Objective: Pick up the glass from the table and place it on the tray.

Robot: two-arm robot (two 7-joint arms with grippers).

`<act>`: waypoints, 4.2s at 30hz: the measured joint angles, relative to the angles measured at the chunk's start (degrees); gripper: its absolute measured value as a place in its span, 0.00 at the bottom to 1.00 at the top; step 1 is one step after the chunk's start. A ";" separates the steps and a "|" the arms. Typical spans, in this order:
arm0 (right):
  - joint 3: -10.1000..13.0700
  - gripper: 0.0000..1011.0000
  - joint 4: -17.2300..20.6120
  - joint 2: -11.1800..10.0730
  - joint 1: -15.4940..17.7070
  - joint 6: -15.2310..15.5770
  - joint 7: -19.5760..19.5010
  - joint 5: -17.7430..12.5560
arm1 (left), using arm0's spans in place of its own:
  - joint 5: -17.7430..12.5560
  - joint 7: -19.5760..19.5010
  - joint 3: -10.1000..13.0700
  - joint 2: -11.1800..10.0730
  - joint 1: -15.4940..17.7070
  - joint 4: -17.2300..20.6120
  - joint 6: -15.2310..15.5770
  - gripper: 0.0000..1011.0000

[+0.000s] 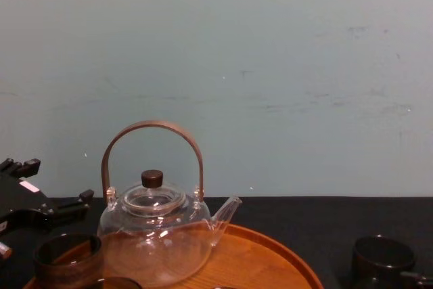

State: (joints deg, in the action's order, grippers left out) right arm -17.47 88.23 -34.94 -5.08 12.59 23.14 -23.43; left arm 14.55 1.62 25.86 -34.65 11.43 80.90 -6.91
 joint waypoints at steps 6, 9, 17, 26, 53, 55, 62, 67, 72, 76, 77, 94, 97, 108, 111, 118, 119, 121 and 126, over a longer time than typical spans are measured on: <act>-0.91 0.99 -1.33 1.02 -1.63 0.57 0.89 0.47 | 0.00 0.00 0.00 0.00 0.00 0.00 0.00 0.99; -1.61 0.99 -2.59 1.89 -2.94 0.69 1.25 0.91 | 0.00 0.00 0.00 0.00 0.00 0.00 0.00 0.99; -2.82 0.99 -5.30 3.71 -5.53 0.67 1.66 1.85 | 0.00 0.00 0.00 0.00 0.00 0.00 0.00 0.99; -3.28 0.99 -7.43 5.10 -7.08 0.96 1.31 2.59 | 0.00 0.00 0.00 0.00 0.00 0.00 0.00 0.99; -4.20 0.99 -9.76 6.53 -9.12 1.40 1.47 4.11 | 0.00 0.00 0.00 0.00 0.00 0.00 0.00 0.99; -4.17 0.99 -9.73 6.51 -9.09 1.40 1.46 4.06 | 0.00 0.00 0.00 0.00 0.00 0.00 0.00 0.99; -4.12 0.88 -9.69 6.48 -9.03 1.39 1.46 3.94 | 0.00 0.00 0.00 0.00 0.00 0.00 0.00 0.99; -4.08 0.88 -9.66 6.45 -9.00 1.38 1.46 3.88 | 0.00 0.00 0.00 0.00 0.00 0.00 0.00 0.99; -4.06 0.88 -9.63 6.45 -8.97 1.38 1.46 3.85 | 0.00 0.00 0.00 0.00 0.00 0.00 0.00 0.99; -4.03 0.88 -9.62 6.44 -8.95 1.38 1.46 3.84 | 0.00 0.00 0.00 0.00 0.00 0.00 0.00 0.99; -4.03 0.88 -9.62 6.44 -8.95 1.38 1.46 3.83 | 0.00 0.00 0.00 0.00 0.00 0.00 0.00 0.99; -3.16 0.88 -6.75 4.70 -8.79 -0.92 4.66 2.25 | 0.00 0.00 0.00 0.00 0.00 0.00 0.00 0.99; -3.58 0.88 -6.52 4.34 -9.54 -1.84 6.00 1.98 | 0.00 0.00 0.00 0.00 0.00 0.00 0.00 0.99; -6.89 0.88 -8.38 4.99 -14.01 -4.38 9.93 1.68 | 0.00 0.00 0.00 0.00 0.00 0.00 0.00 0.99; -8.19 0.88 -9.61 5.67 -15.50 -5.01 10.82 1.88 | 0.00 0.00 0.00 0.00 0.00 0.00 0.00 0.99; -11.12 0.88 -13.02 7.94 -18.64 -6.78 12.10 2.69 | 0.00 0.00 0.00 0.00 0.00 0.00 0.00 0.99; -11.36 0.88 -13.32 8.18 -18.90 -6.99 12.18 2.76 | 0.00 0.00 0.00 0.00 0.00 0.00 0.00 0.99; -12.07 0.88 -14.28 8.89 -19.54 -7.62 12.40 3.02 | 0.00 0.00 0.00 0.00 0.00 0.00 0.00 0.99; -13.35 0.88 -16.20 10.40 -20.70 -8.63 12.63 3.50 | 0.00 0.00 0.00 0.00 0.00 0.00 0.00 0.99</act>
State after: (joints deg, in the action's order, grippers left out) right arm -30.81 72.04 -24.53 -25.78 3.97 35.77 -19.93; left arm 14.55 1.62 25.86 -34.65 11.43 80.90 -6.91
